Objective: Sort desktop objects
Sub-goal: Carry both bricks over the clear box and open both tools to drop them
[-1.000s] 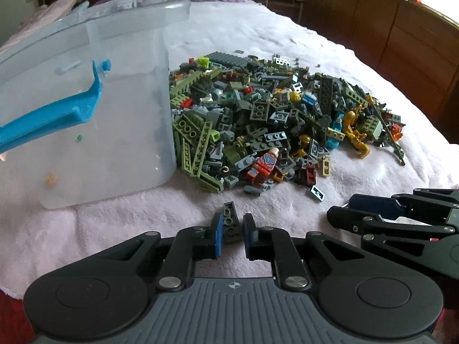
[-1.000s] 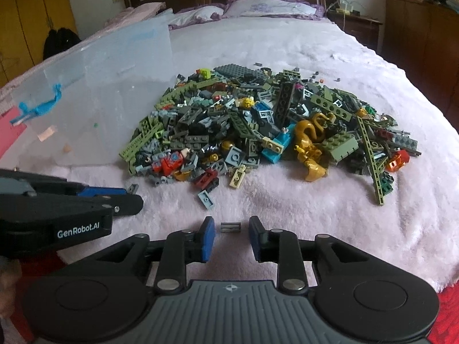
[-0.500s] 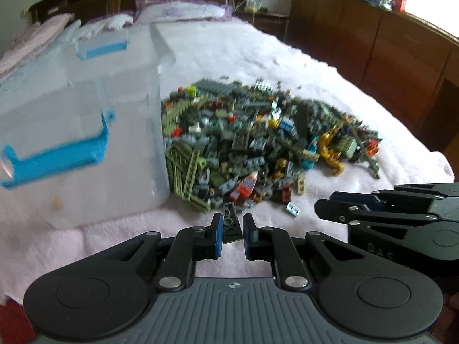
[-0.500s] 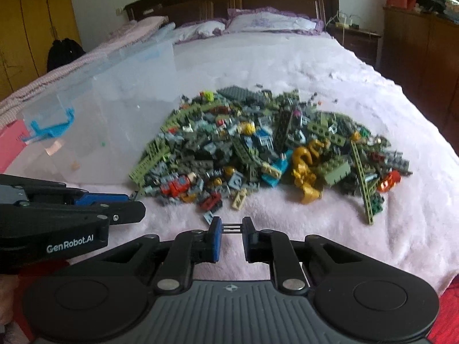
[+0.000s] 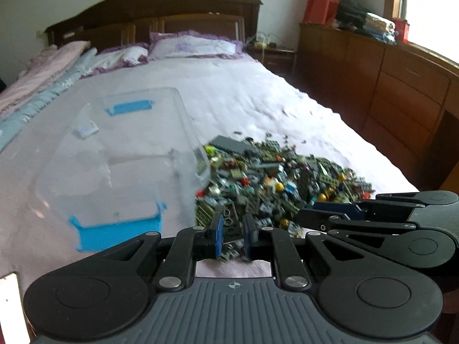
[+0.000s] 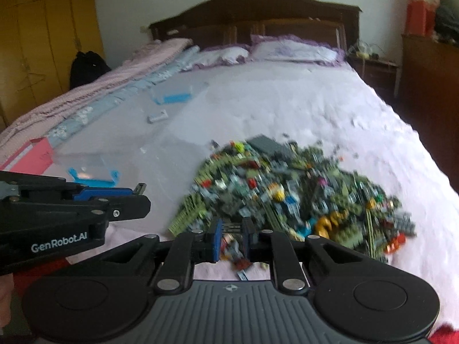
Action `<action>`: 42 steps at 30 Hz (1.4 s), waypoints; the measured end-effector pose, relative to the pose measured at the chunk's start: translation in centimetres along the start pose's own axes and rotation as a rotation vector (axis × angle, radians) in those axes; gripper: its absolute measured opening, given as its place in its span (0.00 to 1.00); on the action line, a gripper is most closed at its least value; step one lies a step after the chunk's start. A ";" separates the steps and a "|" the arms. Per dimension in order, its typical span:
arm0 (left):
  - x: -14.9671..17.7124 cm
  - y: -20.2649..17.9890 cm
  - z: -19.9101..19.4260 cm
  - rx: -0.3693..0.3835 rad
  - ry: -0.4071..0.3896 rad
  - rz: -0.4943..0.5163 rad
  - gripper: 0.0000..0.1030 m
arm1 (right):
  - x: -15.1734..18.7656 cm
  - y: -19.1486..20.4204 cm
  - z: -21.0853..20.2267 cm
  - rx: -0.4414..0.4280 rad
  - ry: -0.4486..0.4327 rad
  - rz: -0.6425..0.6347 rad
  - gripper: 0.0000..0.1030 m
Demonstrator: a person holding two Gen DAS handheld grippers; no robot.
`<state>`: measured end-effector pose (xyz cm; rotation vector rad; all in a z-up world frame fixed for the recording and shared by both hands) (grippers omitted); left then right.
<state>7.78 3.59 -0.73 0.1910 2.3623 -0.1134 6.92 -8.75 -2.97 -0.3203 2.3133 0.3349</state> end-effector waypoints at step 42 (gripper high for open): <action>-6.2 10.1 0.8 -0.172 0.023 -0.129 0.70 | -10.9 4.7 2.2 -0.121 -0.060 -0.130 0.35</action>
Point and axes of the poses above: each gripper's, at about its wrist camera, not at the fingertips, and z roughly the way its jaws point, y to its left, x to its underside, the point moved 9 cm from there along z, roughly the way its jaws point, and after that the axes turned 5 degrees about y, right-handed, at the moved point
